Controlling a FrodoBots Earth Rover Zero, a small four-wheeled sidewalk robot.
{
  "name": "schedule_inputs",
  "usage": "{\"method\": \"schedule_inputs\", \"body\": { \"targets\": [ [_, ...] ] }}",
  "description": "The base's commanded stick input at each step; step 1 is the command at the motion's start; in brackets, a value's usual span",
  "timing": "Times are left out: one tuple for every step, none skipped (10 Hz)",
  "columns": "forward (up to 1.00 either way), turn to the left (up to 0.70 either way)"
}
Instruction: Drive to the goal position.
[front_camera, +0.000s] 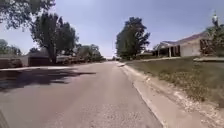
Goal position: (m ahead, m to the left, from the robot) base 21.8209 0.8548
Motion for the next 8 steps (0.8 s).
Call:
{"method": "schedule_inputs", "body": {
  "targets": [
    [0.7, 0.0],
    [0.7, 0.0],
    [0.7, 0.0],
    [0.7, 0.0],
    [0.7, 0.0],
    [0.7, 0.0],
    [0.7, 0.0],
    [0.7, 0.0]
  ]
}}
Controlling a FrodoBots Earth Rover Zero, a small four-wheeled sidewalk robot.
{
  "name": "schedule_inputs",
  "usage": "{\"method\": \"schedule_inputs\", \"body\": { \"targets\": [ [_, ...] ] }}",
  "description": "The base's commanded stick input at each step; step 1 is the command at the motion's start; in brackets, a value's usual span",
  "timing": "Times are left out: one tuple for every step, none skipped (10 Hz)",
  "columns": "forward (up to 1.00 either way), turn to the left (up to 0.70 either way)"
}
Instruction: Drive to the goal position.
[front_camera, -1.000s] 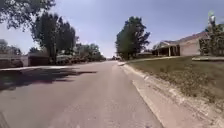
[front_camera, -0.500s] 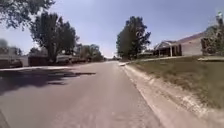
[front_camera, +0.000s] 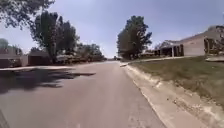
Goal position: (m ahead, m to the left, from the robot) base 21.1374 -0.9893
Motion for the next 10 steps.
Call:
{"method": "schedule_inputs", "body": {
  "targets": [
    [0.7, 0.0],
    [0.7, 0.0],
    [0.7, 0.0],
    [0.7, -0.22],
    [0.7, -0.35],
    [0.7, -0.14],
    [0.7, 0.0],
    [0.7, 0.0],
    [0.7, 0.0],
    [0.7, 0.0]
  ]
}}
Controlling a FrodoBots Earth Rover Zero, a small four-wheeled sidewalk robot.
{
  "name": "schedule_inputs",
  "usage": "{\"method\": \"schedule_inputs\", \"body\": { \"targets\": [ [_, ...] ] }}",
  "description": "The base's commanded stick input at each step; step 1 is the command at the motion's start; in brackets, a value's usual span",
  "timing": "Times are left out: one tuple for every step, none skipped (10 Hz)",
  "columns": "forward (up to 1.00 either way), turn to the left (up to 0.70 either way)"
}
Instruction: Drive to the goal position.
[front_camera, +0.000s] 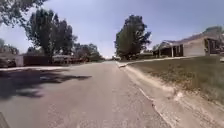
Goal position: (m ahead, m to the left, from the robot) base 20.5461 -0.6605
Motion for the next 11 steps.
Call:
{"method": "schedule_inputs", "body": {
  "targets": [
    [0.7, 0.0],
    [0.7, 0.0],
    [0.7, 0.0],
    [0.7, 0.0],
    [0.7, 0.0],
    [0.7, 0.0],
    [0.7, 0.0],
    [0.7, 0.0],
    [0.7, 0.0],
    [0.7, 0.0],
    [0.7, 0.0]
  ]
}}
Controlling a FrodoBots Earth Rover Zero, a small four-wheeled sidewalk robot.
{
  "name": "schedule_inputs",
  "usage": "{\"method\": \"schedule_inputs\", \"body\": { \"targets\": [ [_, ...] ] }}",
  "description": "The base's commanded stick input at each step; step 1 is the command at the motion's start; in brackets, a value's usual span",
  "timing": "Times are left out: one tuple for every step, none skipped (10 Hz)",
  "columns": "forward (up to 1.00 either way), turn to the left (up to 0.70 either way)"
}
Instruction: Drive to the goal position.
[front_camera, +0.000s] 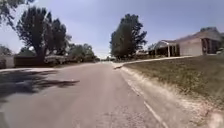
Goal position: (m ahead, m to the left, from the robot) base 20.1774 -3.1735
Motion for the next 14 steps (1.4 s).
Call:
{"method": "schedule_inputs", "body": {
  "targets": [
    [0.7, 0.0],
    [0.7, 0.0],
    [0.7, 0.0],
    [0.7, 0.0],
    [0.7, 0.0],
    [0.7, 0.0],
    [0.7, 0.0],
    [0.7, 0.0],
    [0.7, 0.0],
    [0.7, 0.0],
    [0.7, 0.0],
    [0.7, 0.0],
    [0.7, 0.0],
    [0.7, 0.0]
  ]
}}
